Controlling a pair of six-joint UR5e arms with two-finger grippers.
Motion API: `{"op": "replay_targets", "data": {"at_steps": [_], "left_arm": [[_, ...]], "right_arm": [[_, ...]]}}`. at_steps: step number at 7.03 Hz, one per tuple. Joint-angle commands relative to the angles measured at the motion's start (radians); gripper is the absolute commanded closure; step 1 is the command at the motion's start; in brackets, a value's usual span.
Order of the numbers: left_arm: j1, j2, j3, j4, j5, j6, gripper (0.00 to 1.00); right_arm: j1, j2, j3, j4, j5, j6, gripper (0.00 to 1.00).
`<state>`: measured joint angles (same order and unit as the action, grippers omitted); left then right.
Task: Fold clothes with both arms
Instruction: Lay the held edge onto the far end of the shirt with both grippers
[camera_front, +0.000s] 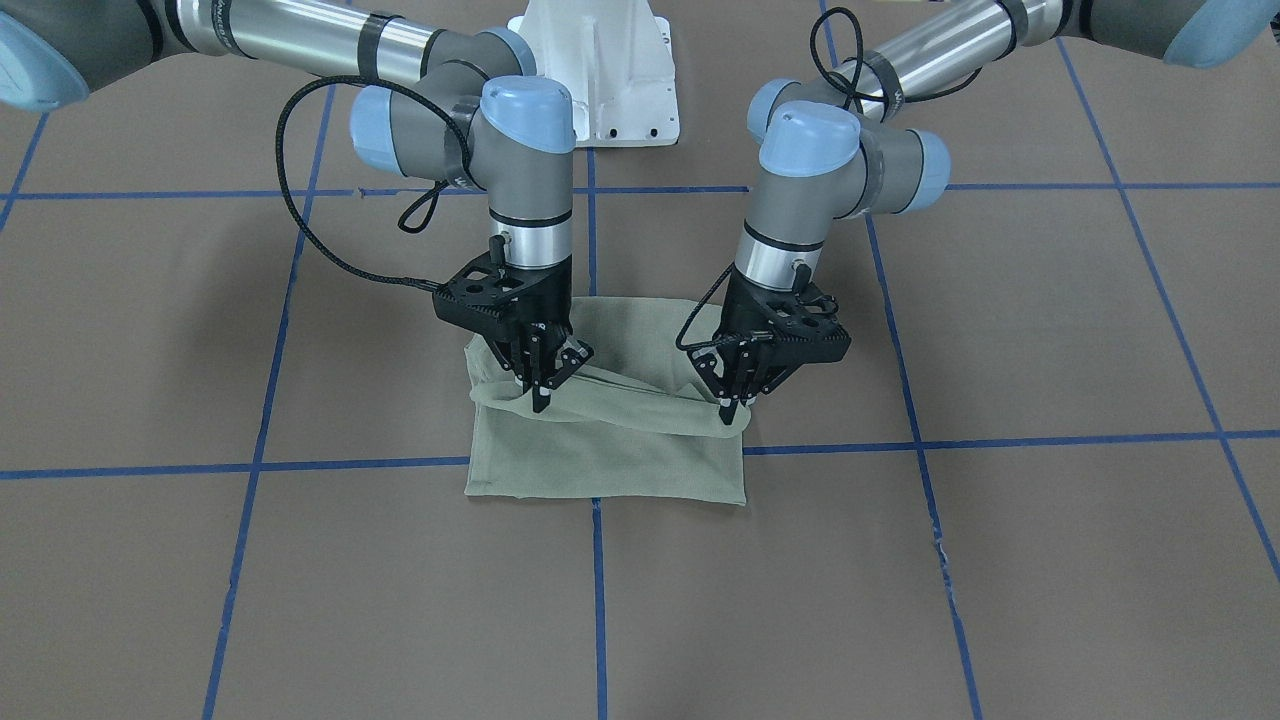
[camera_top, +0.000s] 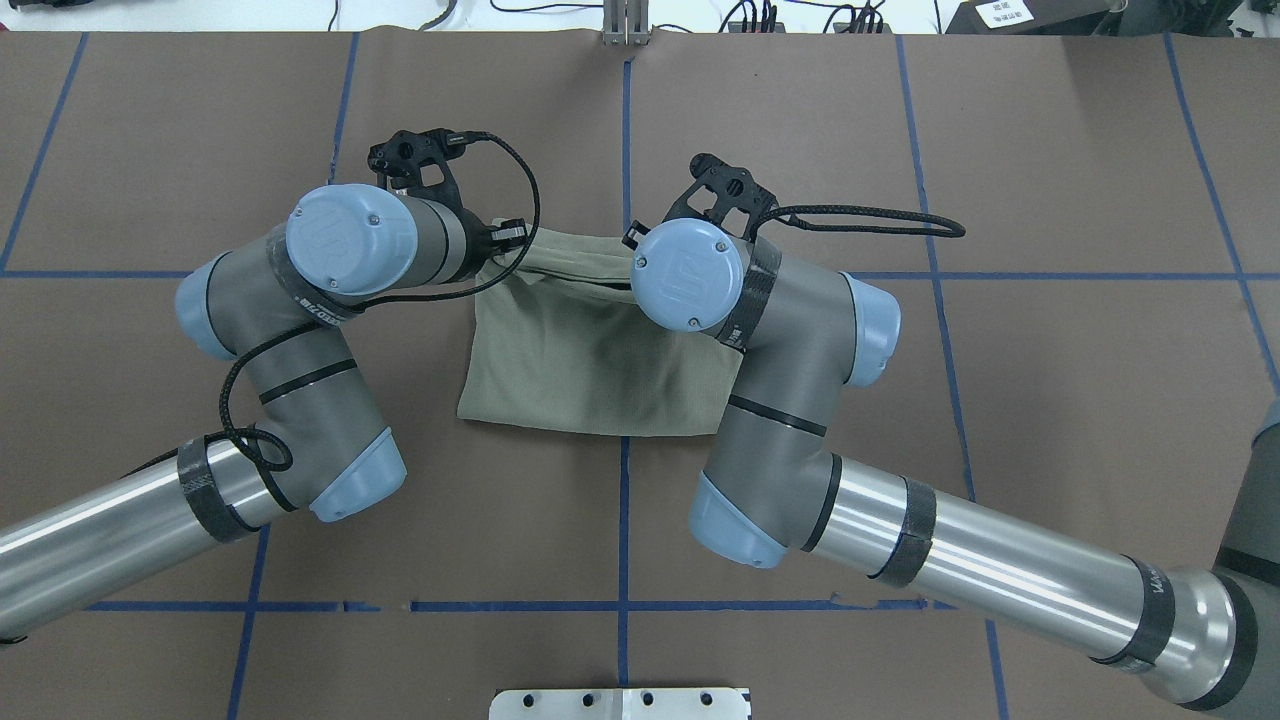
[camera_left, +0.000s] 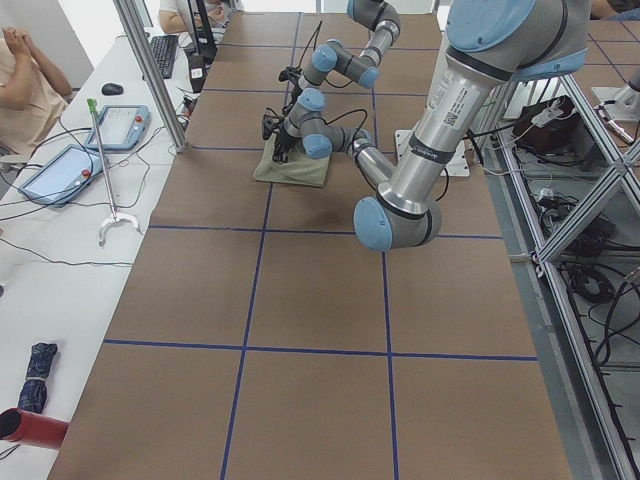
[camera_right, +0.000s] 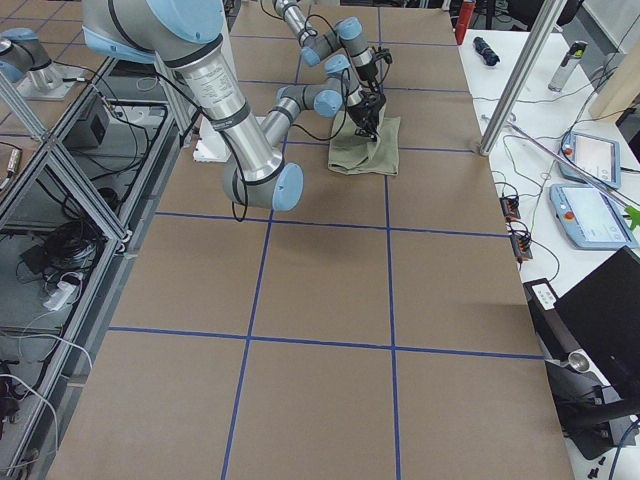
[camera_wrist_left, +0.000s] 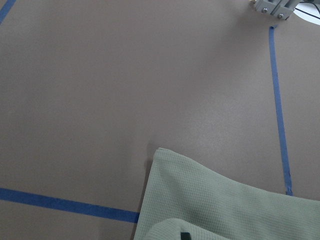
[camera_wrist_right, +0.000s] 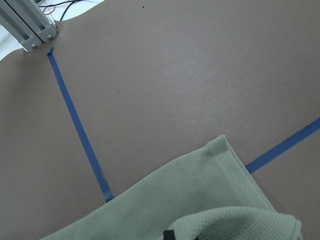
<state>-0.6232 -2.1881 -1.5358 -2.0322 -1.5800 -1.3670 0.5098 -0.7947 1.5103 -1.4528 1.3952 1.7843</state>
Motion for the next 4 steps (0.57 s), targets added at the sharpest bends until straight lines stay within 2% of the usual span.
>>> {"op": "replay_targets", "data": {"at_steps": [1,2,3,4], "left_arm": [[-0.003,-0.041,0.064,-0.002,0.0,0.005,1.0],[-0.003,-0.044,0.083,-0.022,0.0,0.005,1.0],[-0.003,-0.044,0.091,-0.028,0.002,0.017,0.86],[-0.004,-0.044,0.089,-0.029,0.0,0.087,0.01]], "right_arm": [[0.006,0.002,-0.045,0.002,0.001,-0.016,1.0],[0.007,0.003,-0.064,0.002,-0.001,-0.035,0.68],[0.012,0.002,-0.067,0.0,-0.002,-0.083,0.24],[0.021,0.005,-0.065,0.0,-0.001,-0.118,0.0]]}}
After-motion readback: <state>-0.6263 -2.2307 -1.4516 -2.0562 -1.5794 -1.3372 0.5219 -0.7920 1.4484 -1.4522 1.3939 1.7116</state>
